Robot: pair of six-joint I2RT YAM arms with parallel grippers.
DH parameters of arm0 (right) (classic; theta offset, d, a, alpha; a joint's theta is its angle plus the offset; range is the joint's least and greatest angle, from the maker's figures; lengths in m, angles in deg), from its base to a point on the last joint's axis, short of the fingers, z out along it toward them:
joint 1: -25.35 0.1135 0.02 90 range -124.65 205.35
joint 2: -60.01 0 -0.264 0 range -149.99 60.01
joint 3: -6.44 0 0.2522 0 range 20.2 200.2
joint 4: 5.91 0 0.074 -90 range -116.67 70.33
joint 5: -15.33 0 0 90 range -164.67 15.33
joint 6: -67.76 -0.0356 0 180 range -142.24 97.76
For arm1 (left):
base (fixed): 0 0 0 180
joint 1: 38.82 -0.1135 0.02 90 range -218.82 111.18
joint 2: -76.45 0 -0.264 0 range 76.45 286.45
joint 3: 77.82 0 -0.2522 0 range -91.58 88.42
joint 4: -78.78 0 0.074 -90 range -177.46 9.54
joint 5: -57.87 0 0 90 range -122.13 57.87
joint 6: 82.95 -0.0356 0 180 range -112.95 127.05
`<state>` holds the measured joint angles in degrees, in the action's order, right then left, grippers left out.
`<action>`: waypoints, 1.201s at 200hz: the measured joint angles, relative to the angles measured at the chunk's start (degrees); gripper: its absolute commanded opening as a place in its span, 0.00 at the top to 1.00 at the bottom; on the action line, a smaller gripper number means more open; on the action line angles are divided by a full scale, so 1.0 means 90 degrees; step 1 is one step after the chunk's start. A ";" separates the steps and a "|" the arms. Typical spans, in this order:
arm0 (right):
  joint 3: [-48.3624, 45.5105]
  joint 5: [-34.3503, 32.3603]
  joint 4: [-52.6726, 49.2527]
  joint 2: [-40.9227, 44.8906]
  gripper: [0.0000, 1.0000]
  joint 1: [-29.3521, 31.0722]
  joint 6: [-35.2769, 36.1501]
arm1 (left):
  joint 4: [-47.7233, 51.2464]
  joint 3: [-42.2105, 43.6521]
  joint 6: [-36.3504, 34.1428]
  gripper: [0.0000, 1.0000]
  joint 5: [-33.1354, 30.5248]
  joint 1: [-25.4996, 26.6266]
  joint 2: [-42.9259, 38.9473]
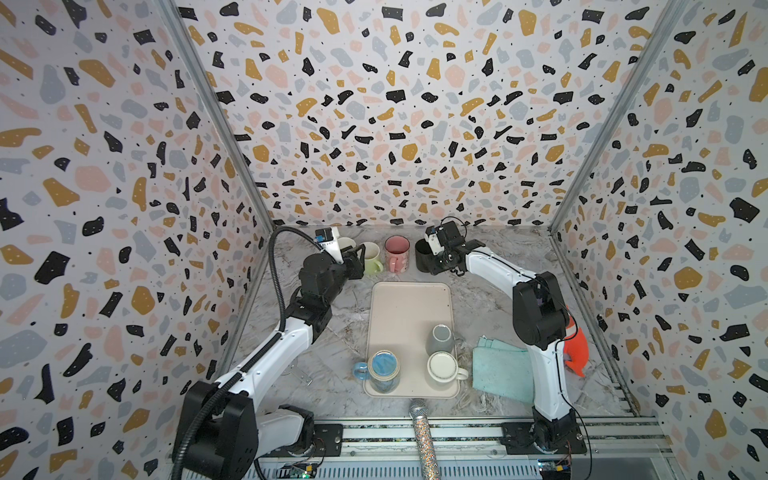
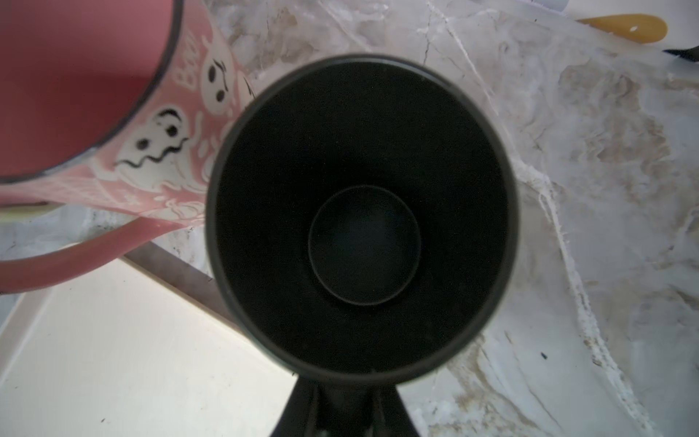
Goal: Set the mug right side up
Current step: 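Lower the black mug upright with the right gripper beside the pink mug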
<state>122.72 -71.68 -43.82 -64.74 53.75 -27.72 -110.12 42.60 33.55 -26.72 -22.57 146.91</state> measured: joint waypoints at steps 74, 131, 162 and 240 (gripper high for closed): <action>0.0000 0.0107 0.0015 -0.0075 1.00 0.0000 -0.0102 | -0.0002 0.0000 0.0066 0.57 0.0070 -0.0022 0.0000; -0.0002 0.0172 0.0012 -0.0075 0.91 0.0000 -0.0129 | -0.0002 0.0000 0.0068 0.57 0.0068 -0.0039 0.0002; -0.0005 0.0175 0.0012 -0.0075 0.83 0.0000 -0.0131 | -0.0002 0.0000 0.0073 0.57 0.0070 -0.0044 0.0002; -0.0015 0.0219 0.0231 -0.0075 0.61 -0.0005 -0.0182 | -0.0002 0.0000 0.0080 0.58 0.0066 -0.0049 0.0002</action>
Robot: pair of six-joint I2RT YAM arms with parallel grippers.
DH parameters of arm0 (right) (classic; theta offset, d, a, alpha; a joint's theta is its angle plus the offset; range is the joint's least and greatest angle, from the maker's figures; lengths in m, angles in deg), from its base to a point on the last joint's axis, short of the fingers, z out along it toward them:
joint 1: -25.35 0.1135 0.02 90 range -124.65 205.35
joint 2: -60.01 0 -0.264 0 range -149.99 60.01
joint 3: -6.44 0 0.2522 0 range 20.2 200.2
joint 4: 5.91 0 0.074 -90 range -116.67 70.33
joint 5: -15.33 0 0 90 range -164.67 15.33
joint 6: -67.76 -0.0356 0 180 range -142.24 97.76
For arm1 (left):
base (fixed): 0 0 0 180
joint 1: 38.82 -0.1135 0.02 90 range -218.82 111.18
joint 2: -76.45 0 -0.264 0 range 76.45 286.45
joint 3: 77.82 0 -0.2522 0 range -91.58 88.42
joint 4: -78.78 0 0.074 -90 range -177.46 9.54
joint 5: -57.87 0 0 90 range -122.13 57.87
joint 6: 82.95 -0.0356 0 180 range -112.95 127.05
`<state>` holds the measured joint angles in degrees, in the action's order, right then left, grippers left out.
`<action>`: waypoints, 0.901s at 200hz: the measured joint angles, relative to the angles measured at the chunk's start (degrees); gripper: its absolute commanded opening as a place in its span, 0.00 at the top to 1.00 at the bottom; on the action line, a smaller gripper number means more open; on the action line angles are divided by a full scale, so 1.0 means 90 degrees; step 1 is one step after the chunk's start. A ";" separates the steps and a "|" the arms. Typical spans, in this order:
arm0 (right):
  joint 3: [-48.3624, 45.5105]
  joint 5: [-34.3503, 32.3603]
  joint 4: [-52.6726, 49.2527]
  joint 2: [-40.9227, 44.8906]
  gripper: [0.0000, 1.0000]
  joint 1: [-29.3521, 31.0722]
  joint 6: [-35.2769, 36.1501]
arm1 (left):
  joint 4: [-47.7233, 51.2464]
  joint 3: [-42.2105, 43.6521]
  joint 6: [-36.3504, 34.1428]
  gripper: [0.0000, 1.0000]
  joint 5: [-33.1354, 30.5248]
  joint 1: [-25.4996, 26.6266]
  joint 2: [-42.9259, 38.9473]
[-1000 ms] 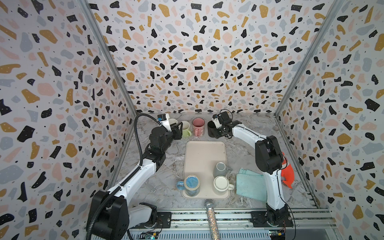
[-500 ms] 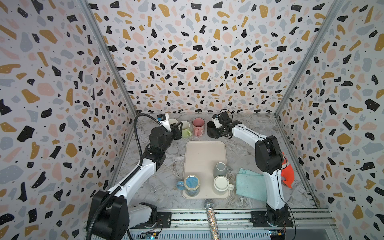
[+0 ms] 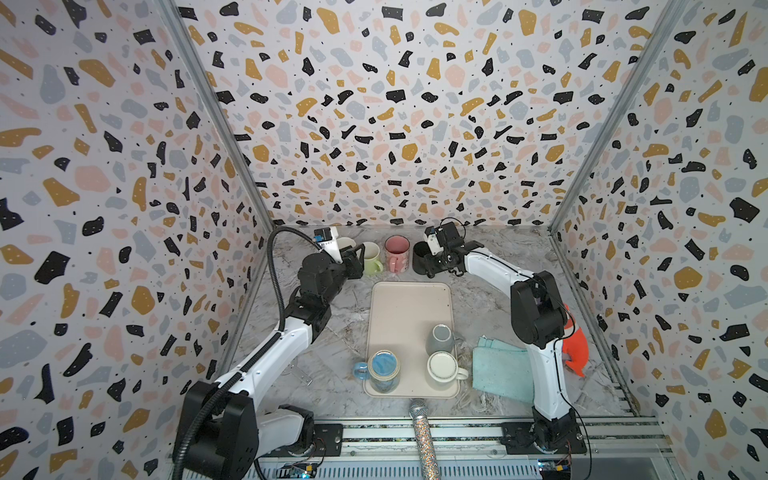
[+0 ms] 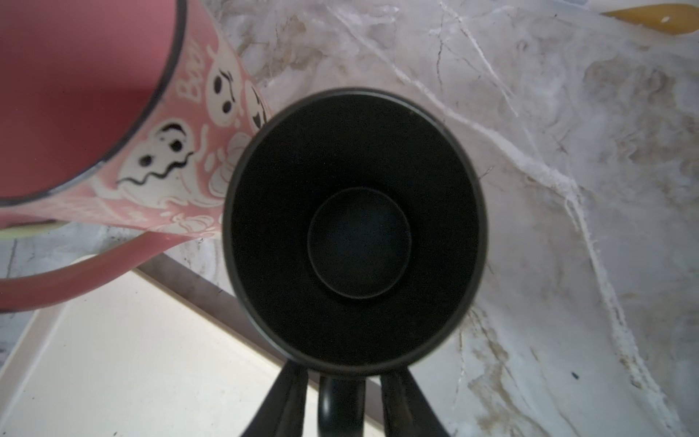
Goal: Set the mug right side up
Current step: 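Lower the black mug upright with the right gripper beside the pink mug, then open the right gripper and lift it off the black mug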
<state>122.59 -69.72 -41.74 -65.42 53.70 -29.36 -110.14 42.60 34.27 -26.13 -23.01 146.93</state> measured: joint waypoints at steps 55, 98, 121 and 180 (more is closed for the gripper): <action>-0.0639 -0.0068 0.0245 0.0415 0.52 -0.0015 -0.0044 | -0.0002 0.0000 0.0000 0.58 0.0002 0.0000 0.0000; -0.2093 0.0041 0.0588 0.2103 0.50 -0.0061 -0.0316 | 0.0005 0.0000 -0.0007 0.57 0.0010 0.0000 -0.0005; -0.2922 0.0192 0.0831 0.3298 0.50 -0.0114 -0.0644 | 0.0090 0.0000 -0.0044 0.56 0.0002 -0.0002 -0.0046; -0.5450 0.2089 0.1581 0.5848 0.51 -0.0923 -0.2970 | 0.0172 0.0000 0.0085 0.56 -0.0027 -0.0007 -0.0148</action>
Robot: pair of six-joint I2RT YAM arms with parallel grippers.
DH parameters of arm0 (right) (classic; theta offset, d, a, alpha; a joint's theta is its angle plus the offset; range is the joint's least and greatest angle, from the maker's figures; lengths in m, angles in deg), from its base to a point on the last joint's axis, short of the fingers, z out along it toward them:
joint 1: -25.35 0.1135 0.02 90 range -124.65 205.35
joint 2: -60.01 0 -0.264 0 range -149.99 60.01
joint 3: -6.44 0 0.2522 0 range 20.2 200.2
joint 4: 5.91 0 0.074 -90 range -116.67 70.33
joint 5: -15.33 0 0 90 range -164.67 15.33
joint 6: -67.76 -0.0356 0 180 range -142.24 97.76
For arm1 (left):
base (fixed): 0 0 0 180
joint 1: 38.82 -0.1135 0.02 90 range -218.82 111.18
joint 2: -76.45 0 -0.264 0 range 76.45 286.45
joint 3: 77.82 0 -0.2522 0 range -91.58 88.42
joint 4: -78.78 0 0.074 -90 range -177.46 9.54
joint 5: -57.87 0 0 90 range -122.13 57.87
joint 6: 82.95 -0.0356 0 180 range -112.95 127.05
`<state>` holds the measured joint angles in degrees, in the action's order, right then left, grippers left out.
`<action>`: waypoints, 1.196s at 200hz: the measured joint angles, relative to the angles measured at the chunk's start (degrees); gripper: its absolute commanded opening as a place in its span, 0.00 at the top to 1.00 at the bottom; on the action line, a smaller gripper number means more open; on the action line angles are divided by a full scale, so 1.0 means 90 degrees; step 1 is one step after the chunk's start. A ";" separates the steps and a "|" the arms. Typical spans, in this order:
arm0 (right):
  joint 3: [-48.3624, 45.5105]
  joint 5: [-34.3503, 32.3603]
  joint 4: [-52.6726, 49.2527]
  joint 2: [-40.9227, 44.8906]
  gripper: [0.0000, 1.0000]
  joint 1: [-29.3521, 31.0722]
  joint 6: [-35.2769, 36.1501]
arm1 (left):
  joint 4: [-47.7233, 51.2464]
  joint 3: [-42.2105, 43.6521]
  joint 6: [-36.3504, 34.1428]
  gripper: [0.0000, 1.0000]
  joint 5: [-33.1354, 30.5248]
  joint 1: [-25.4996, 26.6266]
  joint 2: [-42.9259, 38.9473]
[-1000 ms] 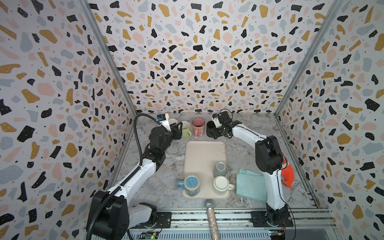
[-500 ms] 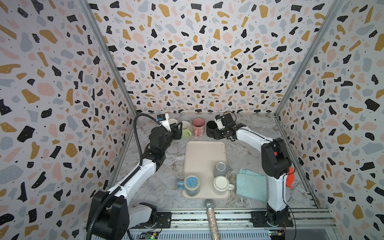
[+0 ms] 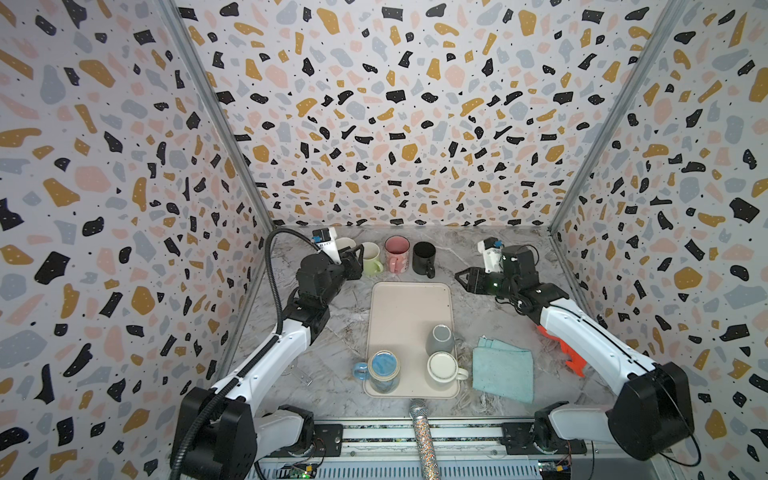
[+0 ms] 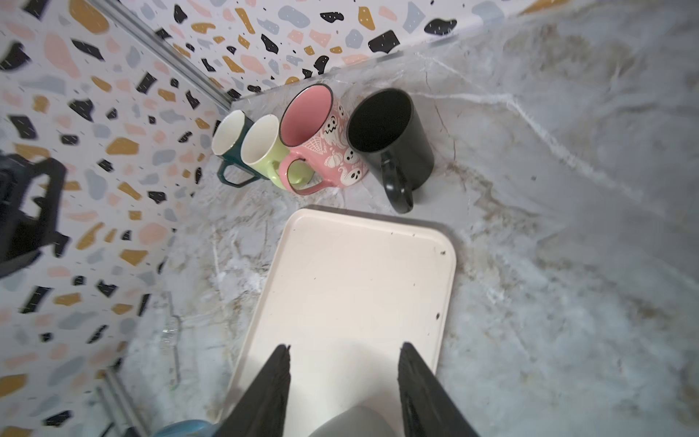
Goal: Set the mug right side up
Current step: 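Open the right gripper and lift it off the black mug, then move the right gripper to the grey mug on the tray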
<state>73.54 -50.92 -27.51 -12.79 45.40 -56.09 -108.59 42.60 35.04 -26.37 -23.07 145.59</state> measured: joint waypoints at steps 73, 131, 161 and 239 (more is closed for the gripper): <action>-0.2023 0.2008 0.0823 0.0721 0.45 -0.0695 -0.3359 | -0.0238 0.0000 0.0612 0.57 0.0146 0.0000 0.0287; -0.3371 0.2810 0.1071 0.1120 0.44 -0.1059 -0.4979 | -0.0226 0.0000 0.0746 0.57 0.0090 0.0000 0.0284; -0.3456 0.3004 0.1168 0.1044 0.42 -0.1061 -0.5406 | -0.0226 0.0000 0.0755 0.57 0.0080 0.0000 0.0287; -0.3755 0.3147 0.2089 0.0384 0.34 -0.1001 -0.6239 | -0.0163 0.0000 0.0746 0.57 -0.0022 0.0000 0.0333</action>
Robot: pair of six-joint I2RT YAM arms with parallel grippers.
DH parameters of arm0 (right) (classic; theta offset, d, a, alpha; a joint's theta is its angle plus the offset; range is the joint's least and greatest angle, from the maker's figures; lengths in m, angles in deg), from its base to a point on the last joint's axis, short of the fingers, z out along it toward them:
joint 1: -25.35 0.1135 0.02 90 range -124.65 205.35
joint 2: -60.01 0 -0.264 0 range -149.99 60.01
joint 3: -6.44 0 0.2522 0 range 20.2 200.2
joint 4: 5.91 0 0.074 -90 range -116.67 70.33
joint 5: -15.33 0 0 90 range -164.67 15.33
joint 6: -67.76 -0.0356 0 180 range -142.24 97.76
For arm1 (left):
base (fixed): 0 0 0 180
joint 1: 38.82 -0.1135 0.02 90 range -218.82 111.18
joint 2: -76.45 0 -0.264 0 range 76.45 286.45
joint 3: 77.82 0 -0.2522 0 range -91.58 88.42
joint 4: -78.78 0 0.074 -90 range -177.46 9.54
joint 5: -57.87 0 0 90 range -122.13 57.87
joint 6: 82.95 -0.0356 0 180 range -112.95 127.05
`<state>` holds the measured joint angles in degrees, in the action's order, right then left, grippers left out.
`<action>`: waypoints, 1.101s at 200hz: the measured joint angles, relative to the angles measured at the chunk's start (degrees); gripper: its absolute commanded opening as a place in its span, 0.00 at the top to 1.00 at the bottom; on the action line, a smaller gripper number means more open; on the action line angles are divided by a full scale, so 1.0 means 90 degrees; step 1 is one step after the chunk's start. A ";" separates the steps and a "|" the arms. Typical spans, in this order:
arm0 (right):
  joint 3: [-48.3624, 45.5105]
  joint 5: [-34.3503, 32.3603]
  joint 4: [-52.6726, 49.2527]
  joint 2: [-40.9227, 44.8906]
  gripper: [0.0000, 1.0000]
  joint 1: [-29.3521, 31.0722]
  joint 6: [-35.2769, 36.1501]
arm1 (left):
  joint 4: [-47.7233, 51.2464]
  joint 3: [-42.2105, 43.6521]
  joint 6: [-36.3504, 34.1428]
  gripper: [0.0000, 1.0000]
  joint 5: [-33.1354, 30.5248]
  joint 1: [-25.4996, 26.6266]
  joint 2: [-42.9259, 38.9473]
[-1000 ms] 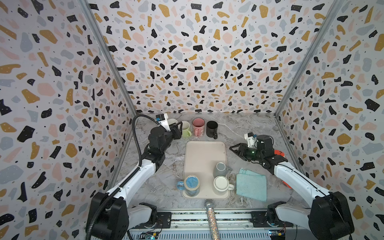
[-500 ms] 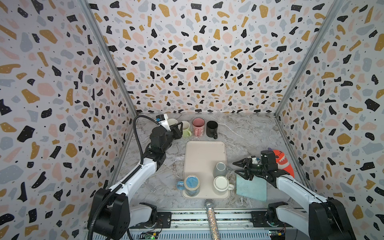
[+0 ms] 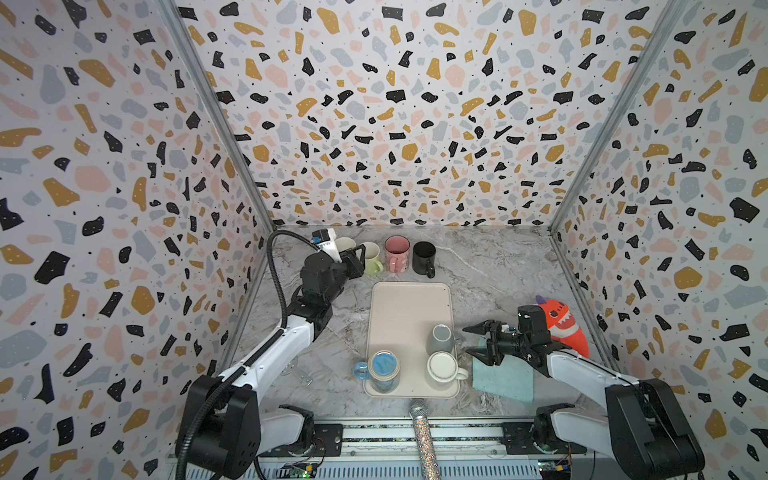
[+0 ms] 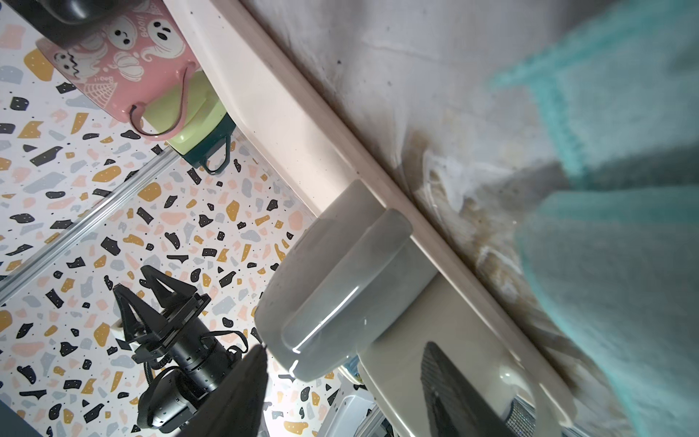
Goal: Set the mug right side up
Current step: 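Move the right gripper to the grey mug on the tray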
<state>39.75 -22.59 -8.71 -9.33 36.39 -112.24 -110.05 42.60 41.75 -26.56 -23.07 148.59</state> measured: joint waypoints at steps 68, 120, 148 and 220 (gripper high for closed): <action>0.0172 0.0073 0.0580 -0.0889 0.35 0.0328 -0.0219 | 0.0148 0.0000 -0.0095 0.57 -0.0061 0.0000 0.0036; 0.0418 0.0177 0.0792 -0.1365 0.38 0.0389 -0.0219 | 0.0231 0.0000 -0.0141 0.57 -0.0129 0.0000 0.0041; 0.0532 0.0226 0.0882 -0.1683 0.43 0.0389 -0.0204 | 0.0238 0.0000 -0.0189 0.57 -0.0177 0.0000 0.0066; 0.0952 0.0338 0.1025 -0.2234 0.62 0.0389 -0.0080 | 0.0328 0.0000 -0.0282 0.57 -0.0202 -0.0036 0.0168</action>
<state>48.32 -19.56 0.51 -29.44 39.89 -112.96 -107.10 42.60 39.21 -28.38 -23.40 150.10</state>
